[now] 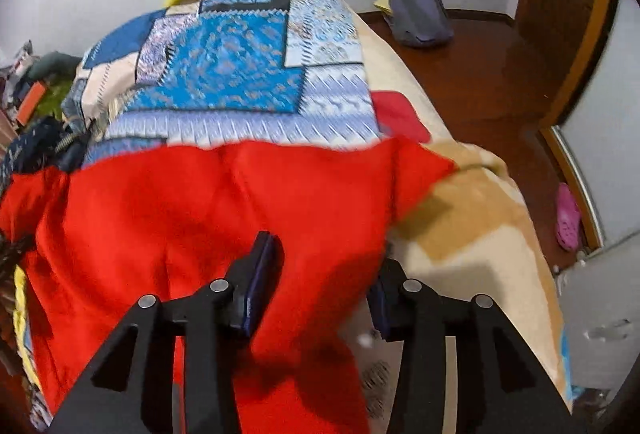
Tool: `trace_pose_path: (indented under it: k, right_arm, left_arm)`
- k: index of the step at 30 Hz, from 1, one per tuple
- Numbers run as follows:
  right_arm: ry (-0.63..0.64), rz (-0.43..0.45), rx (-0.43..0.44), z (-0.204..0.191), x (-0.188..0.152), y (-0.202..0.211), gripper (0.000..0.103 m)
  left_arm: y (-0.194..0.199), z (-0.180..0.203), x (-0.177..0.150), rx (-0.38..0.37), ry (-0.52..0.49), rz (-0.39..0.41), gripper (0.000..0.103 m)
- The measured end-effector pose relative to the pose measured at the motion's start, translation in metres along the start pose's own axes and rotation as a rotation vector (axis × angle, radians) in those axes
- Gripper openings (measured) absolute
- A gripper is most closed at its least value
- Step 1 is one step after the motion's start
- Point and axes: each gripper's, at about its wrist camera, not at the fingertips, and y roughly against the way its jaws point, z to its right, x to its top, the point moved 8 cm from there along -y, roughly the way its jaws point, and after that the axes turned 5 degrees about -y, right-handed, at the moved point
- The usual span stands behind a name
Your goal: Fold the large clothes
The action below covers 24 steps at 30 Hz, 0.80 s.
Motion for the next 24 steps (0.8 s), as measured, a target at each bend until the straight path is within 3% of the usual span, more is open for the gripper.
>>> trace_pose_path:
  k: [12, 24]
  right_arm:
    - [0.054, 0.025, -0.025, 0.028, -0.055, 0.084, 0.042]
    - [0.041, -0.047, -0.006, 0.037, -0.132, 0.101, 0.042]
  left_arm:
    - [0.077, -0.021, -0.062, -0.014, 0.075, 0.021, 0.064]
    - [0.094, -0.011, -0.151, -0.103, 0.115, -0.098, 0.066]
